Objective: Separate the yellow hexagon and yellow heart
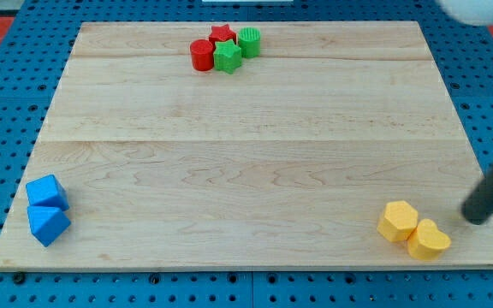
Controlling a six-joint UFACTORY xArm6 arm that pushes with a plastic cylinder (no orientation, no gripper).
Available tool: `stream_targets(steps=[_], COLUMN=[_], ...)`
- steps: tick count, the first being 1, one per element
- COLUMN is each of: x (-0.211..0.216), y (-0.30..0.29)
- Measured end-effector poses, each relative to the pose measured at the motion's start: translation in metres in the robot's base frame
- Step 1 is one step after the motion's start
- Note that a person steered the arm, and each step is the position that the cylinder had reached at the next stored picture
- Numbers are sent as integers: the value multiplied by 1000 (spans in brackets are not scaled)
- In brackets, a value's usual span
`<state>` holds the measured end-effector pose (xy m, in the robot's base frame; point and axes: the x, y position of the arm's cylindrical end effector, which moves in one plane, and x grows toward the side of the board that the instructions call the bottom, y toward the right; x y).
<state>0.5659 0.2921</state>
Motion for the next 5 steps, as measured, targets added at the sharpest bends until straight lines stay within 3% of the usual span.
stream_targets(steps=[1,2,4,5], x=[52,46,-47,-67], y=[11,-57,-287,-283])
